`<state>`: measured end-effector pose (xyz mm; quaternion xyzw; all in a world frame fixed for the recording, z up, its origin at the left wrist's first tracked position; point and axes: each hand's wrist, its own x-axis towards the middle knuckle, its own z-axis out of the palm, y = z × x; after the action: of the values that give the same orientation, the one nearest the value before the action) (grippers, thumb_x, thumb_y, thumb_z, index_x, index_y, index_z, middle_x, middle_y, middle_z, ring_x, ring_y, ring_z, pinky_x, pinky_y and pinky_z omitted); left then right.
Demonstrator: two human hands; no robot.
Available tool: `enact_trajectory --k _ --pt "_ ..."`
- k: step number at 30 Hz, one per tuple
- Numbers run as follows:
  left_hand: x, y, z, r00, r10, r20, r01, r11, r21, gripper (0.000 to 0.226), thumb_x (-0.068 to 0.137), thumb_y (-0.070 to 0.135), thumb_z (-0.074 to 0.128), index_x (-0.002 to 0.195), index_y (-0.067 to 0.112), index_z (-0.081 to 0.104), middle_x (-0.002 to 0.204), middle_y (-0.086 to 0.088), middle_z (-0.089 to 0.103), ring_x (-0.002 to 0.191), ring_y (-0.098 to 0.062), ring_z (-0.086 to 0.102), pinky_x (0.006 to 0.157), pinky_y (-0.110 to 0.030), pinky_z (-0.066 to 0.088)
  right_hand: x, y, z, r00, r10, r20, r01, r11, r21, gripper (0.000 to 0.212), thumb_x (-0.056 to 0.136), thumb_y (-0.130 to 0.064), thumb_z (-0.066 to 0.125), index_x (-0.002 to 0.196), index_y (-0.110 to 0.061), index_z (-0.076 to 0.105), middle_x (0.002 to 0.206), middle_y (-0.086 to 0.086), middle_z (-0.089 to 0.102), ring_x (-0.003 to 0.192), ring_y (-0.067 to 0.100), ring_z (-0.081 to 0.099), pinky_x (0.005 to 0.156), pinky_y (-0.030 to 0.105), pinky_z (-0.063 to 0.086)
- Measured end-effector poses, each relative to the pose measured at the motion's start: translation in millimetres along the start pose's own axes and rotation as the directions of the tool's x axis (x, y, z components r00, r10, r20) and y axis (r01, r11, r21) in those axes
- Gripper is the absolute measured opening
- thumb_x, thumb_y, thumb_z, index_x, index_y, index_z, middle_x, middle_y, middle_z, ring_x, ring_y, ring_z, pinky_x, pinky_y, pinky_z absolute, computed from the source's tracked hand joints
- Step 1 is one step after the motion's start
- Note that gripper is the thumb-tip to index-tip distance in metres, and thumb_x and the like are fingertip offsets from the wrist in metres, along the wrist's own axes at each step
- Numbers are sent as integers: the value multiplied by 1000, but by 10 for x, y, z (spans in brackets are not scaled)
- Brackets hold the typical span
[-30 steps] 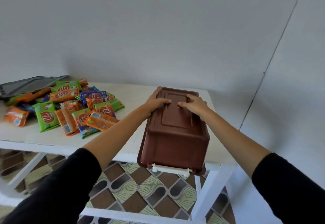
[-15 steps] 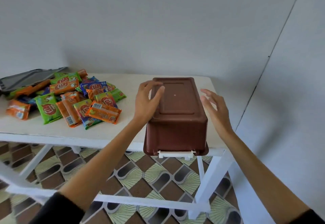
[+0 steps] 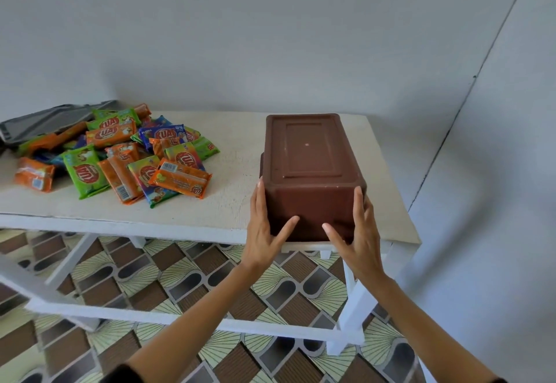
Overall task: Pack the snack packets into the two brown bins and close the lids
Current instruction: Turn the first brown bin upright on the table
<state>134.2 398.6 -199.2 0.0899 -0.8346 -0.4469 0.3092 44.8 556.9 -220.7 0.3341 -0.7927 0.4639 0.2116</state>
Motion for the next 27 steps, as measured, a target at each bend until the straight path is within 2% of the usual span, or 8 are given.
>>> enact_trajectory --k 8,12,15,18,20,23,25,27 --pt "129 197 -83 999 43 -31 -45 998 -49 85 86 38 59 135 56 -9 144 32 6 131 22 11 105 -2 18 184 -194 -102 999 42 -28 -41 999 7 78 80 -54 48 144 -39 7 137 16 43 117 27 53 89 37 51" --pt "555 706 -378 985 127 -114 -115 988 104 76 90 38 55 143 42 2 151 -3 27 134 -14 35 105 -22 36 724 -571 -457 998 22 -59 -21 1000 12 64 81 -55 43 141 -43 23 131 -2 53 115 13 52 91 26 42" --pt "974 1174 -691 998 66 -6 -63 963 262 67 92 42 49 147 36 10 144 -10 36 127 -25 44 104 -38 40 1177 -861 -800 998 50 30 -53 992 110 50 83 -54 46 132 -46 43 123 -21 54 112 -2 50 94 17 38" --pt "1409 1538 -970 985 -50 162 -20 915 402 60 94 38 46 147 28 19 145 -9 37 131 -24 39 107 -30 29 1539 -1020 -1049 970 157 186 -198 953 229 35 84 -55 51 115 -42 62 110 -24 62 111 -2 55 101 23 40" --pt "1594 1701 -1056 958 -130 254 36 938 344 46 94 31 47 139 24 39 127 -2 53 114 -17 52 97 -22 38 1729 -1091 -1103 949 209 235 -265 935 236 34 85 -57 50 103 -36 69 100 -23 64 102 -4 58 90 15 41" --pt "1792 1709 -1097 947 -175 268 105 961 256 11 95 26 45 87 25 54 82 6 52 73 -6 51 63 -11 42 1913 -1169 -1033 966 230 120 -252 941 226 36 89 -52 49 102 -25 71 95 -16 65 94 -4 57 77 9 37" --pt "1874 1646 -1117 951 -222 213 191 969 159 24 96 33 40 87 18 56 82 4 53 73 -6 51 67 -16 41 1960 -1152 -935 971 237 29 -237 939 251 40 92 -51 46 117 -26 64 105 -12 64 107 2 55 84 14 36" --pt "1888 1508 -1075 968 -240 73 242 970 -9 42 98 42 31 106 16 62 103 -1 61 97 -13 56 89 -26 43 1925 -1089 -810 977 211 -11 -200 941 272 46 94 -49 42 137 -32 43 121 -9 59 119 7 48 95 19 30"
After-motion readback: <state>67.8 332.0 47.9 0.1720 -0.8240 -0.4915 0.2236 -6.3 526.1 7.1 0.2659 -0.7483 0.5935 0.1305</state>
